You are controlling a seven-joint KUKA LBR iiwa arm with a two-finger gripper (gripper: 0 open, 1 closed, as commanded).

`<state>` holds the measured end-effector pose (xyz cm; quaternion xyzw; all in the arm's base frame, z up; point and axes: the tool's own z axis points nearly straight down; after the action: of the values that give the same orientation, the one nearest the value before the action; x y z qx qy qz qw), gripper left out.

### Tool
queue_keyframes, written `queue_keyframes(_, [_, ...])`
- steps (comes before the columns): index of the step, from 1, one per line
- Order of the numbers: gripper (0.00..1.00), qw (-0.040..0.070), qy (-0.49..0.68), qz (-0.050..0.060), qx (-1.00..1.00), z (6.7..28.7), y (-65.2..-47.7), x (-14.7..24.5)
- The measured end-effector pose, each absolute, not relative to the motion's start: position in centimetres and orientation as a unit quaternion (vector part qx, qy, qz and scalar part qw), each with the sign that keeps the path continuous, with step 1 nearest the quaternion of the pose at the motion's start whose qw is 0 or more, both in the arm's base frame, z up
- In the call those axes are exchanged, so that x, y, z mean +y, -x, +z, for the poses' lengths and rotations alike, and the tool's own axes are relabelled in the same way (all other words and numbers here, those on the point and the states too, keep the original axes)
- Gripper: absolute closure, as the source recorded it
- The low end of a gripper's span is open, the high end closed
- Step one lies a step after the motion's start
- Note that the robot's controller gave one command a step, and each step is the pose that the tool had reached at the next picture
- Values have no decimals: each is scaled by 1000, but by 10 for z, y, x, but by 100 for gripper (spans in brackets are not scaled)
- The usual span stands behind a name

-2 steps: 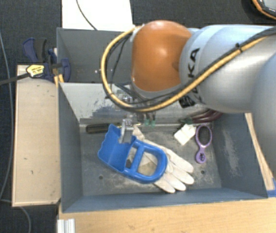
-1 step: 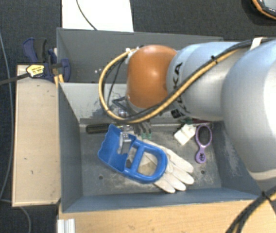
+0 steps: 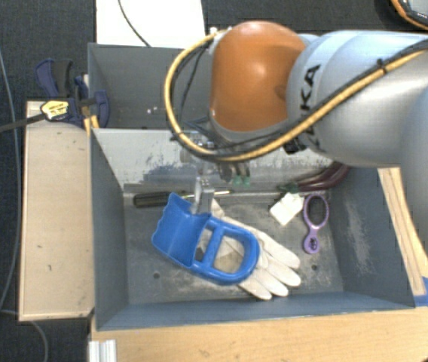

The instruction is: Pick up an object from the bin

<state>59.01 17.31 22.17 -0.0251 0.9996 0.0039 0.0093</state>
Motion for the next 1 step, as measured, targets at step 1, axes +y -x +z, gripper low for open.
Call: queue_keyframes(1, [0,17,20,6,1000,243,-594,175])
